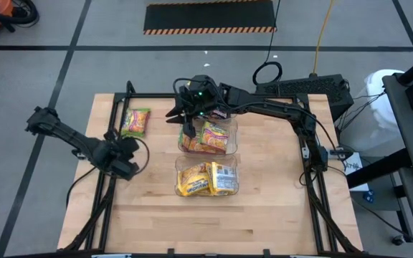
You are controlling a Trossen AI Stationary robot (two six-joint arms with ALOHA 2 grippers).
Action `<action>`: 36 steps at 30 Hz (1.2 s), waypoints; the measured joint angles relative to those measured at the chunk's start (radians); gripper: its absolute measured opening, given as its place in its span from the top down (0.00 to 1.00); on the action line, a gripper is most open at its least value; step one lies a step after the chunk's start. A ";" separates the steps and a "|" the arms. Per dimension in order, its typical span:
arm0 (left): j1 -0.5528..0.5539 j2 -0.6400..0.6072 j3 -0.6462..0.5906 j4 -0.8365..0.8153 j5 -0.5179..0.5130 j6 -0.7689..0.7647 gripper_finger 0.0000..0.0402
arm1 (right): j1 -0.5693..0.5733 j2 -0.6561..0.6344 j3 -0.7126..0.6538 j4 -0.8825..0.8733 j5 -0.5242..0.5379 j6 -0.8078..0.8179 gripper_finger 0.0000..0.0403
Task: Sort Maruchan noodles
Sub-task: Put the green noodle pack into the center transparent bin
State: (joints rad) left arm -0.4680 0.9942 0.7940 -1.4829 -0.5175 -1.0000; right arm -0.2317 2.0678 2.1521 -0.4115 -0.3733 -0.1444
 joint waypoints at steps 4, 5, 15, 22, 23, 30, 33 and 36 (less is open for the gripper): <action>0.023 0.059 0.000 0.008 -0.014 0.006 0.86 | 0.000 0.000 0.000 0.000 0.000 -0.010 0.77; 0.030 0.070 0.000 0.010 -0.014 0.002 0.86 | 0.000 0.000 0.000 0.000 0.000 -0.010 0.77; 0.132 0.092 0.000 0.082 -0.086 0.012 0.86 | 0.017 -0.060 -0.003 -0.035 -0.076 -0.062 0.77; 0.183 0.092 0.000 0.190 -0.077 0.120 0.86 | 0.042 -0.185 -0.001 -0.082 -0.071 -0.060 0.77; 0.187 0.092 0.000 0.199 -0.068 0.113 0.86 | 0.044 -0.201 -0.001 -0.087 -0.071 -0.059 0.77; 0.223 0.092 0.000 0.210 -0.048 0.091 0.86 | 0.077 -0.316 0.001 -0.084 -0.007 -0.024 0.77; 0.238 0.092 0.000 0.211 -0.037 0.112 0.86 | 0.100 -0.352 0.000 -0.111 0.072 -0.031 0.77; 0.263 0.092 -0.004 0.215 -0.025 0.106 0.86 | 0.124 -0.379 0.000 -0.127 0.124 -0.048 0.77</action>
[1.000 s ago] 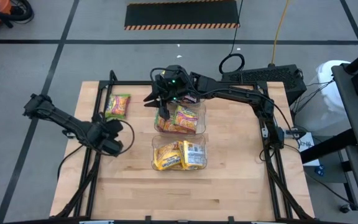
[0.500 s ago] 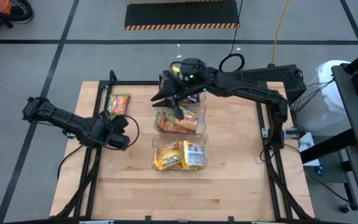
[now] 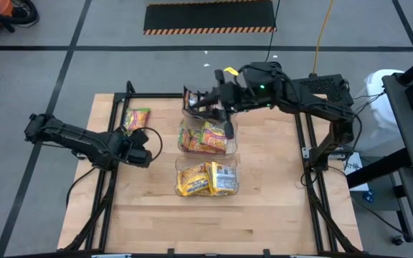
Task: Sort Maruchan noodles
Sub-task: Put the green noodle pack into the center transparent bin
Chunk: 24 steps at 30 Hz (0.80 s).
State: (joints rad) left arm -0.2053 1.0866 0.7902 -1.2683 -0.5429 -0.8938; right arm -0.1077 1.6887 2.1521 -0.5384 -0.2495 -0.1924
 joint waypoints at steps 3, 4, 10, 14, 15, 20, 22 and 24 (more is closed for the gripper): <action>0.023 0.000 -0.034 0.018 0.005 0.003 0.86 | 0.022 -0.014 0.000 -0.019 0.022 -0.012 0.77; 0.029 0.000 -0.049 0.029 0.012 0.008 0.86 | 0.030 -0.014 0.000 -0.022 0.033 -0.013 0.77; 0.055 0.000 -0.149 0.125 0.090 -0.015 0.86 | 0.050 -0.011 -0.001 -0.052 0.045 -0.057 0.77; 0.056 0.000 -0.183 0.142 0.063 -0.077 0.86 | 0.051 -0.013 -0.001 -0.055 0.045 -0.060 0.77; 0.056 0.000 -0.190 0.157 0.036 -0.078 0.86 | 0.051 -0.012 -0.001 -0.057 0.045 -0.063 0.77; 0.057 0.000 -0.241 0.296 -0.037 -0.083 0.86 | 0.050 -0.012 -0.001 -0.058 0.045 -0.078 0.77; 0.056 0.000 -0.268 0.358 -0.049 -0.081 0.86 | 0.050 -0.012 -0.001 -0.058 0.045 -0.078 0.77; 0.057 0.000 -0.296 0.410 -0.072 -0.086 0.86 | 0.050 -0.012 -0.001 -0.058 0.044 -0.071 0.77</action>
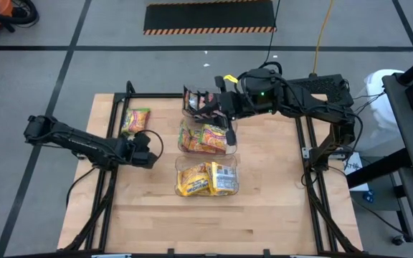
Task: Sort Maruchan noodles
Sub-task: Put the green noodle pack into the center transparent bin
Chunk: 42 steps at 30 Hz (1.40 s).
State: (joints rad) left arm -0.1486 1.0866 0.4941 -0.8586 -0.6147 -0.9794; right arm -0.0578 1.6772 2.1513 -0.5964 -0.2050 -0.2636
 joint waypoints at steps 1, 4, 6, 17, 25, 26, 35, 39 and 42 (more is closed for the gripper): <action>0.000 0.000 -0.012 0.013 -0.010 -0.006 0.86 | 0.000 0.000 0.000 0.000 0.000 0.007 0.77; 0.004 0.000 -0.040 0.013 -0.036 -0.055 0.86 | 0.000 -0.003 0.000 0.000 0.000 0.012 0.77; 0.013 0.000 -0.053 0.013 -0.043 -0.100 0.86 | 0.000 -0.003 0.000 0.000 0.000 0.012 0.77; 0.060 0.000 -0.070 0.081 -0.044 -0.032 0.86 | 0.000 -0.004 0.000 0.000 0.000 0.013 0.77; 0.152 0.000 -0.070 0.079 -0.067 -0.039 0.86 | 0.000 -0.004 0.000 0.000 0.000 0.012 0.77; 0.159 0.000 -0.070 0.079 -0.067 -0.039 0.86 | 0.000 -0.004 0.000 0.000 0.000 0.012 0.77; 0.172 0.000 -0.070 0.083 -0.058 -0.036 0.86 | -0.008 -0.075 0.000 -0.061 0.012 -0.052 0.77; 0.172 0.000 -0.070 0.083 -0.019 -0.029 0.86 | -0.008 -0.155 0.000 -0.173 0.096 -0.044 0.77; 0.172 0.000 -0.070 0.083 0.008 -0.023 0.86 | -0.008 -0.221 0.000 -0.221 0.118 -0.043 0.77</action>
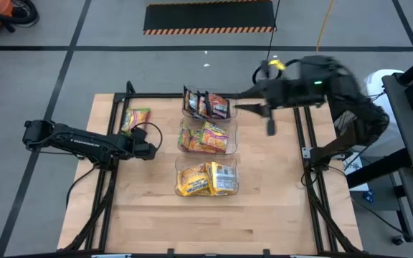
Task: Sort Maruchan noodles
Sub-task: Put the green noodle pack into the center transparent bin
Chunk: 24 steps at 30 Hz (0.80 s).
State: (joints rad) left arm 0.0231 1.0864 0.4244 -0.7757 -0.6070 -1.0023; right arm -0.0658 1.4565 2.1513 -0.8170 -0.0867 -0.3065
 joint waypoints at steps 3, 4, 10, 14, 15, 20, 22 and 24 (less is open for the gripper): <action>0.000 0.000 0.000 -0.001 0.002 0.003 0.86 | 0.002 -0.066 0.000 -0.005 0.011 0.049 0.77; 0.000 0.000 0.000 -0.001 -0.004 0.005 0.86 | 0.002 -0.088 0.000 -0.003 0.010 0.067 0.77; -0.020 0.000 0.000 -0.002 -0.067 0.177 0.86 | 0.002 -0.191 0.002 -0.011 0.009 0.146 0.77; -0.049 0.000 0.000 -0.008 -0.067 0.281 0.86 | 0.002 -0.232 0.001 -0.056 0.008 0.176 0.77; -0.057 0.000 0.000 -0.008 -0.068 0.297 0.86 | 0.002 -0.239 0.001 -0.063 0.008 0.187 0.77; -0.096 0.000 0.000 -0.010 -0.075 0.396 0.86 | 0.002 -0.265 0.001 -0.063 0.007 0.233 0.77; -0.115 0.000 0.000 -0.010 -0.075 0.407 0.86 | 0.002 -0.271 0.001 -0.063 0.007 0.243 0.77; -0.136 0.000 0.000 -0.010 -0.073 0.412 0.86 | 0.002 -0.277 0.001 -0.064 0.005 0.243 0.77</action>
State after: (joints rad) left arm -0.1128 1.0864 0.4244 -0.7860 -0.6798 -0.5899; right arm -0.0639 1.1799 2.1522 -0.8806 -0.0813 -0.0636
